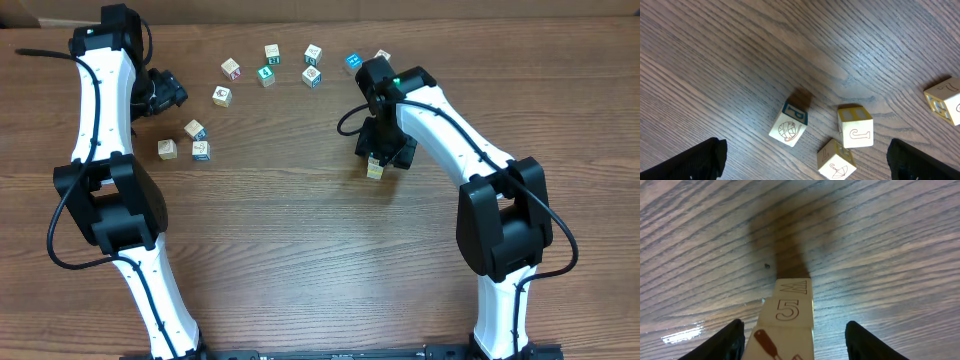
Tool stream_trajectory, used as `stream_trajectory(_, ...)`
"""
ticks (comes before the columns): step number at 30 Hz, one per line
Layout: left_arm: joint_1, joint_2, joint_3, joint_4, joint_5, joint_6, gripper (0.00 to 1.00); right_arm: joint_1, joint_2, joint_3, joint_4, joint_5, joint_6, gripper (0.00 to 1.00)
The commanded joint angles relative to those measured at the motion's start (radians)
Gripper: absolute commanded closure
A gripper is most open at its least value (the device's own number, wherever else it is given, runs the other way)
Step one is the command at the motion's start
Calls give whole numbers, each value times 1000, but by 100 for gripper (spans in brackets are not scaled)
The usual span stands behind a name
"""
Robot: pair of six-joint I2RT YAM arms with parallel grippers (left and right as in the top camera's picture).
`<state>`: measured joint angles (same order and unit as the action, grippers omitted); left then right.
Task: Form a tower
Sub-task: 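Lower the 3 block onto the hammer block and align it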
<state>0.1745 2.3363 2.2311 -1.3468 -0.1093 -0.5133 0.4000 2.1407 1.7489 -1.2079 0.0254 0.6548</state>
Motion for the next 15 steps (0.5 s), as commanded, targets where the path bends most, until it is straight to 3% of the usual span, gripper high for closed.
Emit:
stream_trajectory(1, -5, 11, 21, -2, -5, 23, 0, 5, 10, -14, 11, -1, -2, 43)
stream_trajectory(12, -5, 11, 21, -2, -5, 23, 0, 5, 10, -14, 11, -1, -2, 74)
stream_trajectory(15, -5, 11, 21, -2, -5, 23, 0, 5, 10, -14, 12, -1, -2, 75)
